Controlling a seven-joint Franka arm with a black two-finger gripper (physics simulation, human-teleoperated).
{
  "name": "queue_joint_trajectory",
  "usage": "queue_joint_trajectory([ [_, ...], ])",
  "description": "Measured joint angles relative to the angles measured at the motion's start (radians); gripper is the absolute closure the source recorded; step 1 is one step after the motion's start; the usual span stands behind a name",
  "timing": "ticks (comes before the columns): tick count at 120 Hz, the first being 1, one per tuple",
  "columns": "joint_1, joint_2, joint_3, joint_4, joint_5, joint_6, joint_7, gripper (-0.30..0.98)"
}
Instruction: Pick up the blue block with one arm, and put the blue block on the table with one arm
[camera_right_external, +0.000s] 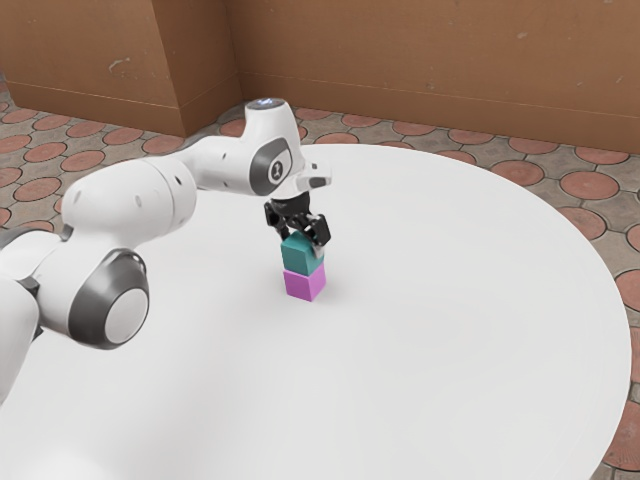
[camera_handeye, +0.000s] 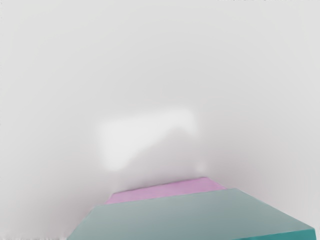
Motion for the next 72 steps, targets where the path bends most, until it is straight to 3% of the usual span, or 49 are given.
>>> queue_joint_trajectory([
  [72, 0.000, 0.003, 0.011, 0.000, 0.002, 0.003, -0.090, 0.00],
])
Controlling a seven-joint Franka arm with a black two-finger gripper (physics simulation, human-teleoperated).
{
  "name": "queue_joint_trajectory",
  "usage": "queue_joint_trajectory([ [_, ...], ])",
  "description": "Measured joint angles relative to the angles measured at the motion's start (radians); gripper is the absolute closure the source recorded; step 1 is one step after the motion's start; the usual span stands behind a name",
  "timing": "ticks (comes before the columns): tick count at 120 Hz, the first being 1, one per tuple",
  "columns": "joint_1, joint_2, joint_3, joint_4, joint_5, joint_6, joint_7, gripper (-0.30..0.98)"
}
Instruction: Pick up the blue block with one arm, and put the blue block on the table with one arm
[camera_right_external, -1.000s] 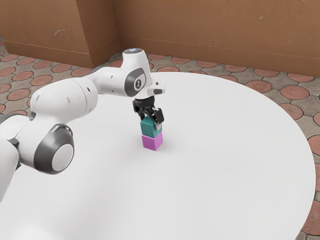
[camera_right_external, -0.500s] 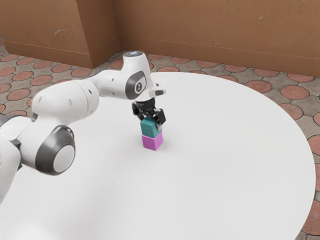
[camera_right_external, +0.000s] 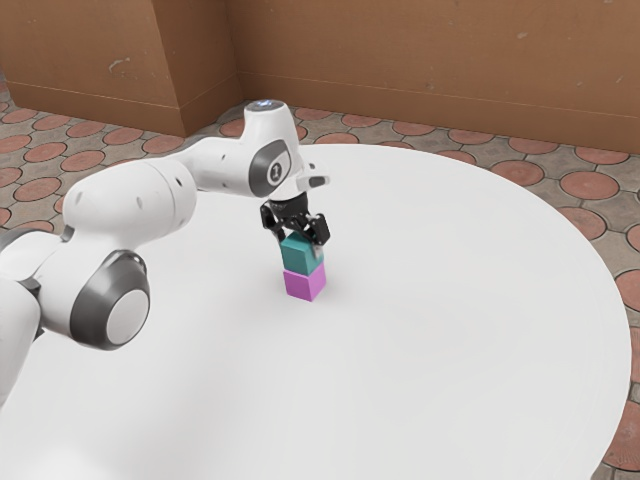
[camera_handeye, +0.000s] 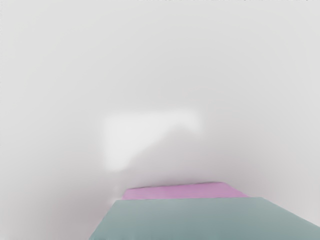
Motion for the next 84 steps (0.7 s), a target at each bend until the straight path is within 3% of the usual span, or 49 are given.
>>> queue_joint_trajectory([
  [84, 0.000, -0.012, -0.009, -0.012, -0.002, -0.010, -0.035, 0.03],
])
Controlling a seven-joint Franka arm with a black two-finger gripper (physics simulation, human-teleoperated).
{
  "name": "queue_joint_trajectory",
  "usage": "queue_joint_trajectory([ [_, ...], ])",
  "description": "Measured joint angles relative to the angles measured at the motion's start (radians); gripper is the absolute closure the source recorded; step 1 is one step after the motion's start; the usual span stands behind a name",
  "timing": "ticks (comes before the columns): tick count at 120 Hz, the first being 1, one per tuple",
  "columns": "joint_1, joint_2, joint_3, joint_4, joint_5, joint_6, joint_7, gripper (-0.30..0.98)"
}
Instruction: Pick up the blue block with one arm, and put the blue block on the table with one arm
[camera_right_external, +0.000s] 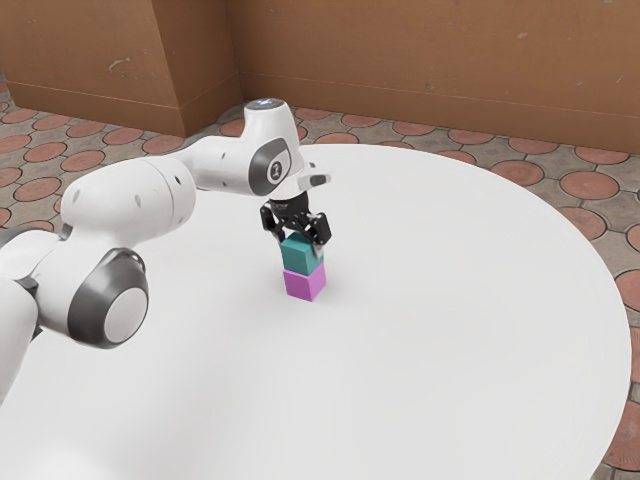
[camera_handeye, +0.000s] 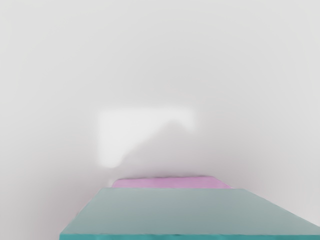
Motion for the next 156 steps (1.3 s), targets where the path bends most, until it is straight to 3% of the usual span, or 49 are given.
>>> queue_joint_trajectory([
  [36, -0.001, -0.001, 0.000, 0.001, 0.002, 0.000, -0.006, 0.19],
  [134, -0.001, -0.039, -0.006, -0.003, 0.011, -0.004, -0.034, 0.32],
  [156, -0.022, -0.058, -0.049, -0.003, 0.026, -0.007, -0.047, 0.32],
])
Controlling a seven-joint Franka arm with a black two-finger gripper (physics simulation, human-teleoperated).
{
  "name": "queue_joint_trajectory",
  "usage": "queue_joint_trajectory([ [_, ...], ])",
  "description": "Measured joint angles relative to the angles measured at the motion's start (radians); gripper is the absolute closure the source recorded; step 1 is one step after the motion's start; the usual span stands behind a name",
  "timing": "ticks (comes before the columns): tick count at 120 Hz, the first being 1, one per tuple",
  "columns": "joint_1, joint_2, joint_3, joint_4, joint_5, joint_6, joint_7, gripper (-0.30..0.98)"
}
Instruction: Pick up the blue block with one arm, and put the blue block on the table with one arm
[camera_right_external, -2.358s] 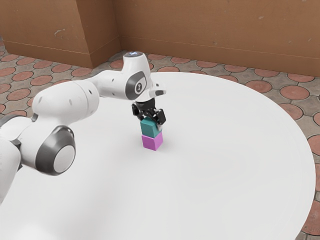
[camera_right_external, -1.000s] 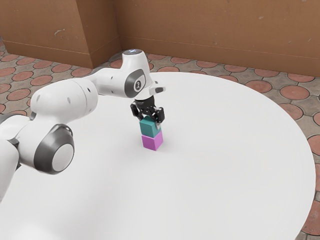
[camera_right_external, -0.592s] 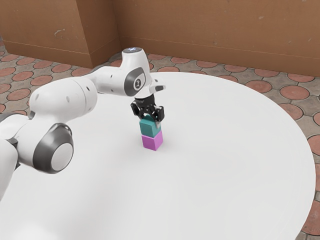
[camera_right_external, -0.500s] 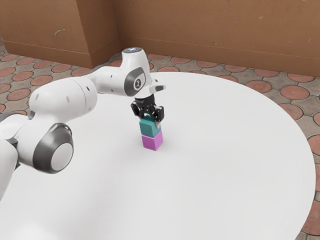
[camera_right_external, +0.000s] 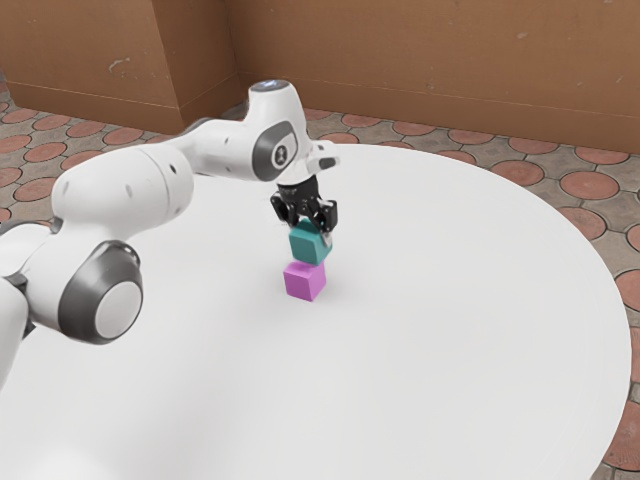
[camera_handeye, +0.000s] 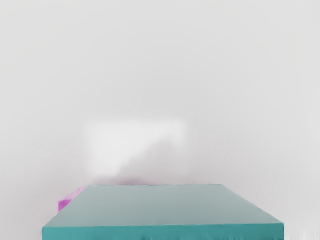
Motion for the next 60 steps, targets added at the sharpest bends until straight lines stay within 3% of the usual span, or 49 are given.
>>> queue_joint_trajectory([
  [32, -0.089, 0.033, -0.097, 0.002, 0.045, 0.020, -0.039, 0.32],
  [60, -0.107, 0.076, -0.132, 0.000, 0.062, 0.055, -0.081, 0.34],
])
